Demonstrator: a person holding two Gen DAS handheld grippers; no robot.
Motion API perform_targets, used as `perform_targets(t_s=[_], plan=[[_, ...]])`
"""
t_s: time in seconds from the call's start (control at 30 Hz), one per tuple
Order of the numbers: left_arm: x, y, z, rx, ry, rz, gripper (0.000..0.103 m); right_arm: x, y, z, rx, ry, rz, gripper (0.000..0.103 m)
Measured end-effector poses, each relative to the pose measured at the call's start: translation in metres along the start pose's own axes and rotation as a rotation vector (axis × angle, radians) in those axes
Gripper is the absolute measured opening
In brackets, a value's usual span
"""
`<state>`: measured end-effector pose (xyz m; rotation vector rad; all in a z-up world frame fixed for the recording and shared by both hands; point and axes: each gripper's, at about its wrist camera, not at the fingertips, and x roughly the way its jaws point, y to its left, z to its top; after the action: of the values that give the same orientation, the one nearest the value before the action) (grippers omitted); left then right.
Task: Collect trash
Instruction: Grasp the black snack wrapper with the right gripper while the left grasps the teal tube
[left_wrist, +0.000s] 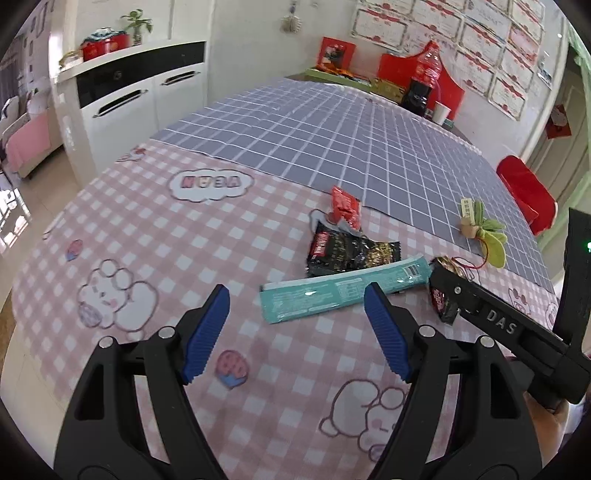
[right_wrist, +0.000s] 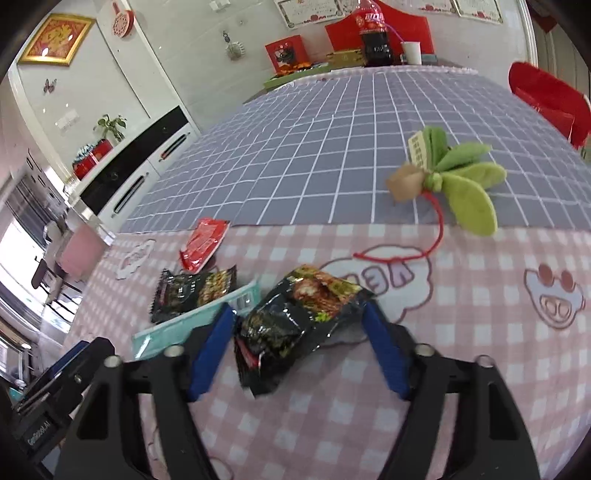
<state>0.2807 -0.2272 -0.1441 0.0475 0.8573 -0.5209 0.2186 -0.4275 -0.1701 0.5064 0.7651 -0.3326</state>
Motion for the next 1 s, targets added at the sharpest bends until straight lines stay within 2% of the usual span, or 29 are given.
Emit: perform_targets(t_s=[0.07, 0.1, 0.13, 0.17, 0.4, 0.6, 0.8, 0.87, 0.93, 1.0], plan=[[0.008, -0.008, -0.001, 0.053, 0.012, -0.002, 0.074, 0.002, 0.002, 0.0, -0.027, -0.006, -0.014, 0.051], [0.012, -0.011, -0.001, 0.08, 0.02, -0.005, 0.074, 0.003, 0.002, 0.0, -0.036, -0.006, -0.021, 0.049], [0.017, -0.016, -0.001, 0.112, 0.029, -0.003, 0.074, 0.003, 0.002, 0.001, -0.034, -0.008, -0.021, 0.035], [0.02, -0.019, -0.001, 0.132, 0.032, -0.001, 0.074, 0.005, 0.002, 0.002, -0.034, 0.003, -0.004, 0.03], [0.038, -0.035, 0.0, 0.233, 0.062, -0.01, 0.074, -0.001, 0.005, 0.0, -0.068, -0.008, 0.0, 0.025], [0.045, -0.051, -0.007, 0.317, 0.082, -0.057, 0.074, -0.011, 0.003, -0.003, -0.098, -0.025, -0.014, 0.025], [0.054, -0.063, -0.006, 0.341, 0.104, -0.052, 0.073, -0.019, 0.004, -0.009, -0.126, -0.017, -0.004, 0.025], [0.055, -0.064, -0.005, 0.328, 0.103, -0.057, 0.066, -0.022, 0.005, -0.012, -0.131, -0.013, 0.008, 0.025], [0.054, -0.067, -0.004, 0.337, 0.099, -0.065, 0.048, -0.022, 0.007, -0.014, -0.133, -0.005, 0.022, 0.025], [0.052, -0.072, -0.005, 0.353, 0.099, -0.079, 0.039, -0.024, 0.008, -0.015, -0.131, -0.005, 0.033, 0.025]])
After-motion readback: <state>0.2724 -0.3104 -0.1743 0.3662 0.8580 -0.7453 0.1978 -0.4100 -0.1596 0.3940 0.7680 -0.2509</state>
